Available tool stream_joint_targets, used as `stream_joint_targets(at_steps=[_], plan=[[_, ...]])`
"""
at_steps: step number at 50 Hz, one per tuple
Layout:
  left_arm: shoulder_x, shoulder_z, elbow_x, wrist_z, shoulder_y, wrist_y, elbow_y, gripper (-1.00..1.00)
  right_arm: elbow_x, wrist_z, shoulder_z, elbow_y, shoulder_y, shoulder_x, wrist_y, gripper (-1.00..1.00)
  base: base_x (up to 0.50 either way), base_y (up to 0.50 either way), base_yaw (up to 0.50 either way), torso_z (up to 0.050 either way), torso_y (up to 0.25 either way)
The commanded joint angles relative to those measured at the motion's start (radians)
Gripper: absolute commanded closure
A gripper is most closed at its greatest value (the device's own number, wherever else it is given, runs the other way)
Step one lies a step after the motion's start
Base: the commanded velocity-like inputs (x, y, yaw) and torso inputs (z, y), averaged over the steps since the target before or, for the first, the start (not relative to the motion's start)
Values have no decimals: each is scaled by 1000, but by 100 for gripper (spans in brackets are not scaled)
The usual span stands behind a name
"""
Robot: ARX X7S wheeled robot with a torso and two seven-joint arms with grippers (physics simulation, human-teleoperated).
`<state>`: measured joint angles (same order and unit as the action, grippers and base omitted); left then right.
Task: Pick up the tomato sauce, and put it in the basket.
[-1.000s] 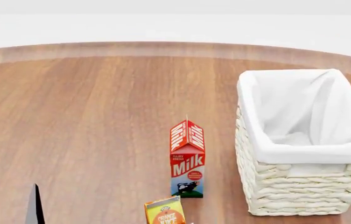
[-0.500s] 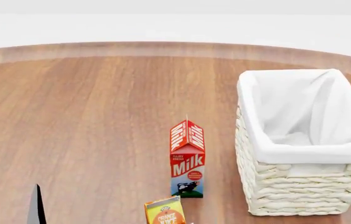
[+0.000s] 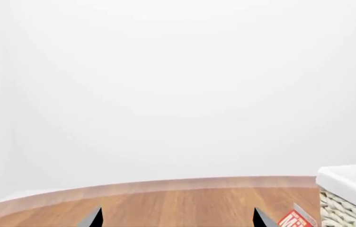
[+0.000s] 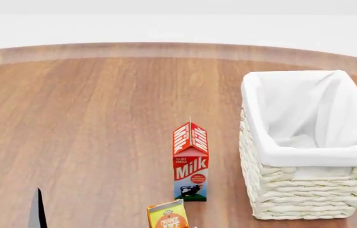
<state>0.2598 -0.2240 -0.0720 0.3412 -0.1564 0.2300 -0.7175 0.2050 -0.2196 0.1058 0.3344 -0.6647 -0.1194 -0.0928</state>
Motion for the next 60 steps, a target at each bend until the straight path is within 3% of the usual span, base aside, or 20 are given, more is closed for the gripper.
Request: stream_joint_targets(at_steps=[1,41,56,57,60], plan=[[9,-5,-6,9,1,0,0,-100,-10,9,-27,-67,37,-2,-22,-100,0,0,0,0,0],[33,-13,-27,38,8,-1,0,-100,-27,82,-95,-316,213,-4,-8,-100,0,0,0,0,0],[40,-22,-32,44,11,-4,8,-100,-10,111,-106,-277,219,-16,40,-100,0,0,0,0,0],[41,-21,-34,45,11,-3,7,-100,-5,120,-103,-244,210,-18,58,100,0,0,0,0,0],[43,-22,-35,46,11,-3,6,-100,-12,108,-111,-317,227,-11,-2,100,0,0,0,0,0]])
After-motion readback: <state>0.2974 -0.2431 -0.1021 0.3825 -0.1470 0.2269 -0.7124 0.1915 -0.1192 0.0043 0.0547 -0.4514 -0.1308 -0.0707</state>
